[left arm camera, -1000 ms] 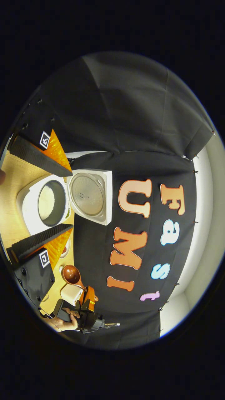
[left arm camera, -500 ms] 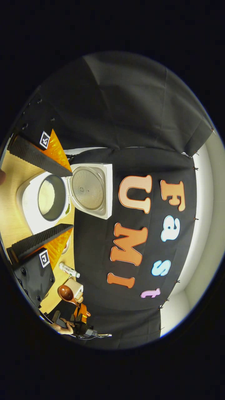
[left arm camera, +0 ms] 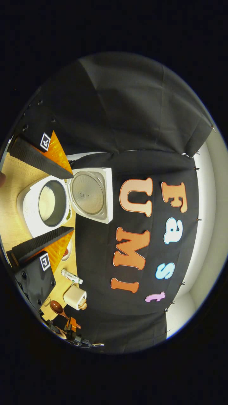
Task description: Close the left gripper, press the button to open the rice cooker; take a wooden spoon from the chopstick holder with the right hand, scoop a spoonful of rice and pour it into the rice cooker, then put the wooden spoon back into the chopstick holder.
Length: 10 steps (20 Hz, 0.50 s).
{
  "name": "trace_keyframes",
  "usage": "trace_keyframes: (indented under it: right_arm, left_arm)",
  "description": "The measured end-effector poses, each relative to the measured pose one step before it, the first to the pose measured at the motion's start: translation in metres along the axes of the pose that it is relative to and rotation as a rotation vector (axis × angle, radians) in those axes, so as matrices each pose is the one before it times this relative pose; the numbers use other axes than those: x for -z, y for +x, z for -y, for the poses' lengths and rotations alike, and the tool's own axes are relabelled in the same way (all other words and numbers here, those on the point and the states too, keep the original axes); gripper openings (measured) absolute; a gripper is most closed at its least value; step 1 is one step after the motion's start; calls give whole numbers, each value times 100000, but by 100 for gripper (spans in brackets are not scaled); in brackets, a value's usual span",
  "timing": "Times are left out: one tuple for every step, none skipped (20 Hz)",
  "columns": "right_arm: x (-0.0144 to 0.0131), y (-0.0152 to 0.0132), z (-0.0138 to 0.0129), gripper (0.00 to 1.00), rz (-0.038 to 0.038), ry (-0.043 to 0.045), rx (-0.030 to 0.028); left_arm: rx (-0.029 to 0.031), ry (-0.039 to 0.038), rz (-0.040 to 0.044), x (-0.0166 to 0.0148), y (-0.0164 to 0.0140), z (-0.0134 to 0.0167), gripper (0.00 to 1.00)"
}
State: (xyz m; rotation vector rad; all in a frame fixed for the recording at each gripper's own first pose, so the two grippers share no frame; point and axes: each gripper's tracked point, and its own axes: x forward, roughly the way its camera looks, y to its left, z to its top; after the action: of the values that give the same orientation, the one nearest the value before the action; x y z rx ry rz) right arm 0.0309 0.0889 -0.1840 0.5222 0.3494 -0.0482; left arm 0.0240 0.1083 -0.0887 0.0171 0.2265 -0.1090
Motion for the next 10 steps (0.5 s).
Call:
trace_keyframes:
  right_arm:
    - [77, 60, 909, 1, 530, -1041, 1451]
    - [103, 96, 683, 1, 756, -932, 1449]
    - [135, 204, 678, 1, 779, -972, 1051]
    - [84, -99, 572, 1, 617, -1020, 189]
    - [258, 229, 394, 1, 168, -980, -5]
    - [349, 240, 394, 1, -300, -1078, 451]
    - [506, 376, 446, 1, -446, -725, 567]
    - [441, 372, 391, 1, -271, -659, 274]
    - [501, 341, 268, 1, -683, 23, 191]
    - [454, 163, 168, 1, -487, 412, -342]
  left_arm:
    - [289, -468, -416, 189, 76, 127, 100]
    - [-1, -309, -253, 60, -80, 107, 100]
    - [-128, -63, -108, -63, -35, 66, 100]
    - [-117, 185, -77, 43, -36, 98, 100]
    - [-240, 333, -28, -41, -131, 46, 100]
    - [-212, 370, -67, -11, -49, 66, 100]
    - [-269, 356, -183, -19, -77, 51, 100]
    - [-327, 413, -210, 21, -129, 31, 100]
    - [-471, 419, 71, -51, -94, 35, 100]
    - [-389, 389, 157, -162, -156, 90, 100]
